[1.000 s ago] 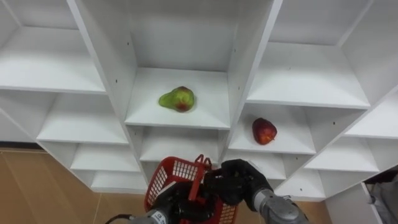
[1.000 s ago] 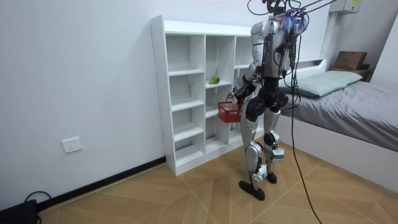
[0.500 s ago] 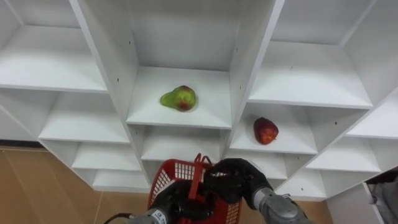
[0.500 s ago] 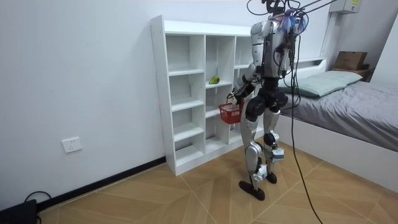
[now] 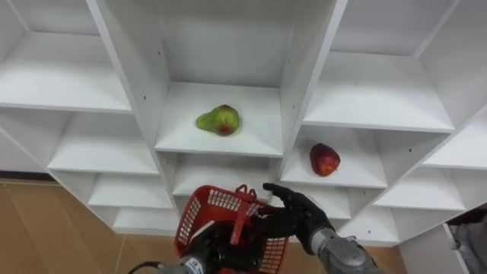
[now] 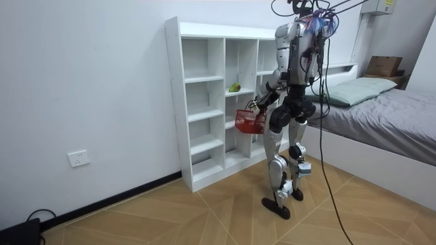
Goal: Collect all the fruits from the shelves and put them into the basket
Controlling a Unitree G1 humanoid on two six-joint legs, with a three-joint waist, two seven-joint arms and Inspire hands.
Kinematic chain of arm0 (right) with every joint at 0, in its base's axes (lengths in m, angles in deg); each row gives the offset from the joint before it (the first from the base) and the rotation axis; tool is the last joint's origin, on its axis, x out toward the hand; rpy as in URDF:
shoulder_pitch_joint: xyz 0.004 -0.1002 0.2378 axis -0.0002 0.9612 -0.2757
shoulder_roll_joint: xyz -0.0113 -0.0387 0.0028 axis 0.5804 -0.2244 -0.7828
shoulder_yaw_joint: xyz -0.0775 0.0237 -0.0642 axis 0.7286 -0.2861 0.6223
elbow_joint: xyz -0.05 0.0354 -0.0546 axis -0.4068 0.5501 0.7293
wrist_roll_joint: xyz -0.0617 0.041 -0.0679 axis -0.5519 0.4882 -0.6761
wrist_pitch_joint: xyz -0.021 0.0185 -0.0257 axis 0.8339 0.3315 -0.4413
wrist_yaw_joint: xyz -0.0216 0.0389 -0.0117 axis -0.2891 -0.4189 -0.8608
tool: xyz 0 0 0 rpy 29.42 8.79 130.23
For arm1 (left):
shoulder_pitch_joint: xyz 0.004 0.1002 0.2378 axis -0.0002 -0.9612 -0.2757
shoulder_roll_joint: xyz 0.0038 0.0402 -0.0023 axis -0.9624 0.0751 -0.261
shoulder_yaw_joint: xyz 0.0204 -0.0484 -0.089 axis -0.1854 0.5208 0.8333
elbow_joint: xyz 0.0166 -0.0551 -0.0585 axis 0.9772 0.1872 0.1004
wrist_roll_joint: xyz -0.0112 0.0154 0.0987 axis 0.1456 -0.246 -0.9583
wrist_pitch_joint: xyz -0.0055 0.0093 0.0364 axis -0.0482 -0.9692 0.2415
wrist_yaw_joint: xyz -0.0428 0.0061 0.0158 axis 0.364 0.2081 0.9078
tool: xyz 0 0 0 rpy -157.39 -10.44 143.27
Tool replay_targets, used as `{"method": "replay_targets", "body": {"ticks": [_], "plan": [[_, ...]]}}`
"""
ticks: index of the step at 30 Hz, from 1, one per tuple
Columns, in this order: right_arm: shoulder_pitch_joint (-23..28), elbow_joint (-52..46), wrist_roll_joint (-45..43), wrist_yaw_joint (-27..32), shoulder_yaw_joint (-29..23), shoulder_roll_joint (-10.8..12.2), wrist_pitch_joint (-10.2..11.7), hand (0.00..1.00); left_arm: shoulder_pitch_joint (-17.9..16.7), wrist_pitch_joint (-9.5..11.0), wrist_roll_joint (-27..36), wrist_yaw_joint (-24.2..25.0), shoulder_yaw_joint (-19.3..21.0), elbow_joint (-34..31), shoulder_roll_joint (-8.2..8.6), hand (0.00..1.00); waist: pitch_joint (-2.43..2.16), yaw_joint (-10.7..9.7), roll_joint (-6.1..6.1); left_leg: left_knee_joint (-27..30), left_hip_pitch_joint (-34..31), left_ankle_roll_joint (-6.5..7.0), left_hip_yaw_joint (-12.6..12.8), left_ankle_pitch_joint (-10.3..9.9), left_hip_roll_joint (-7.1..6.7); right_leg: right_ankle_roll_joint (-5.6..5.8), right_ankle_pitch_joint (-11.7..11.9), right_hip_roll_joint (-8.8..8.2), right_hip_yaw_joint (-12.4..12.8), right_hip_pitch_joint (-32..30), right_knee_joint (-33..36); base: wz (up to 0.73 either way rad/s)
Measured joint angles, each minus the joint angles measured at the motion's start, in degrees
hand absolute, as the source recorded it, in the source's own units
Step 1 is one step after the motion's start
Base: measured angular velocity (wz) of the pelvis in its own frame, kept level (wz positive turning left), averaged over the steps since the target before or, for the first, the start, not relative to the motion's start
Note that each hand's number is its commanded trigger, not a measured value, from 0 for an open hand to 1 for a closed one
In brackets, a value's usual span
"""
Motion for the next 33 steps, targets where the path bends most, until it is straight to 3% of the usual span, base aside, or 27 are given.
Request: {"method": "replay_targets", "body": {"ticks": [24,33], "plan": [[-0.08,-0.14,0.0,-0.12,-0.07,-0.22,0.03,0.0,-0.14,0.06,0.09,-0.19,-0.08,0.28,0.0,1.0,-0.01,-0.17,0.44,-0.01,0.85,0.05,-0.06,0.03,-0.12,0.09,-0.06,-0.11,-0.04,1.02,-0.02,0.0],[0.15,-7.24,-5.46,-3.03,-0.77,-1.79,0.11,0.0,-0.59,0.07,-2.87,-0.15,1.87,1.82,-0.37,1.0,-0.18,-0.28,0.76,-0.02,0.79,0.05,0.02,0.03,-0.15,0.11,-0.07,-0.17,-0.06,0.97,-0.01,0.0]]}}
